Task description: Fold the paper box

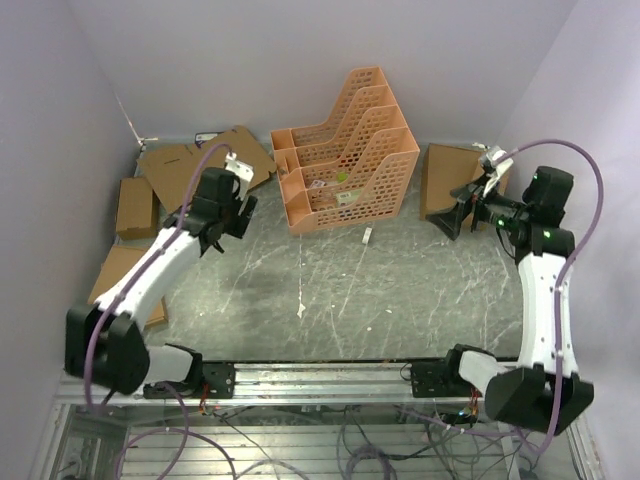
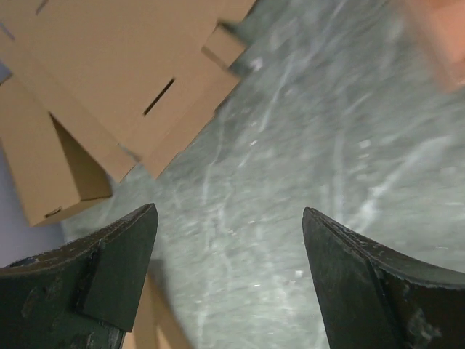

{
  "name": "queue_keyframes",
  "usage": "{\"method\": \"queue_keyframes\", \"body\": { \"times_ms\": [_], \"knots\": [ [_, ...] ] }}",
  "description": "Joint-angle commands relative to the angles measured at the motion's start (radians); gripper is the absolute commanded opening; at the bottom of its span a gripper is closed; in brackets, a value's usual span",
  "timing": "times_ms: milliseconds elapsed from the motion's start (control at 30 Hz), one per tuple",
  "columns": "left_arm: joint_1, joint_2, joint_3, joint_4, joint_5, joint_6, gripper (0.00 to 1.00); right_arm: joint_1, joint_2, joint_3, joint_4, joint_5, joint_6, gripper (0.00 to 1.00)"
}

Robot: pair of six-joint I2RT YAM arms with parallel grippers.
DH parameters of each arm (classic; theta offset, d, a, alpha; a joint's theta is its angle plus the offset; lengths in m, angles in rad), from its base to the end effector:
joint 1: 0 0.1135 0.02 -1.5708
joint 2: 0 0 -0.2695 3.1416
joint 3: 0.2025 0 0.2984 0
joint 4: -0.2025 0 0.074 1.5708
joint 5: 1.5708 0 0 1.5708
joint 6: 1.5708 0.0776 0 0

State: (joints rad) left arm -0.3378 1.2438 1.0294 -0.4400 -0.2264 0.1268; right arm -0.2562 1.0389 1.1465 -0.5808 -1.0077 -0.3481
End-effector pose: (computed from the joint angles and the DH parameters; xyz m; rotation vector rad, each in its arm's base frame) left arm 0.3365 -0.0997 0.2741 0.3874 2.1748 0.1348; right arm 0.2780 -0.0050 0.3842 -0.6743 1.7329 0.6068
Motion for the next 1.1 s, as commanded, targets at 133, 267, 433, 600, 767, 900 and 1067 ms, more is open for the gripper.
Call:
{"method": "queue_keyframes", "body": {
  "times_ms": [133, 267, 433, 600, 767, 900, 1067],
  "knots": [
    [-0.003, 0.246, -0.062, 0.253, -0.35, 0.453, 0.94, 0.009, 0.113, -0.051, 0.167, -0.134, 0.063, 1.0],
    [-0.001, 0.361, -0.109, 0.446, -0.396, 0.54, 0.93, 0.029, 0.154, -0.075, 0.235, -0.141, 0.103, 1.0],
    [0.01, 0.513, -0.163, 0.727, -0.466, 0.637, 0.91, 0.08, 0.177, -0.05, 0.169, -0.145, 0.042, 1.0],
    [0.02, 0.613, -0.161, 0.878, -0.499, 0.678, 0.88, 0.129, 0.154, -0.083, 0.178, -0.109, 0.026, 1.0],
    [0.022, 0.701, -0.138, 0.985, -0.54, 0.712, 0.63, 0.134, 0.124, -0.119, 0.188, -0.112, 0.021, 1.0],
    [0.022, 0.751, -0.131, 1.041, -0.576, 0.73, 0.45, 0.135, 0.102, -0.139, 0.204, -0.115, 0.025, 1.0],
    [-0.009, 0.683, -0.145, 1.018, -0.646, 0.703, 0.09, 0.135, 0.089, -0.14, 0.194, -0.103, 0.007, 1.0]
  ]
}}
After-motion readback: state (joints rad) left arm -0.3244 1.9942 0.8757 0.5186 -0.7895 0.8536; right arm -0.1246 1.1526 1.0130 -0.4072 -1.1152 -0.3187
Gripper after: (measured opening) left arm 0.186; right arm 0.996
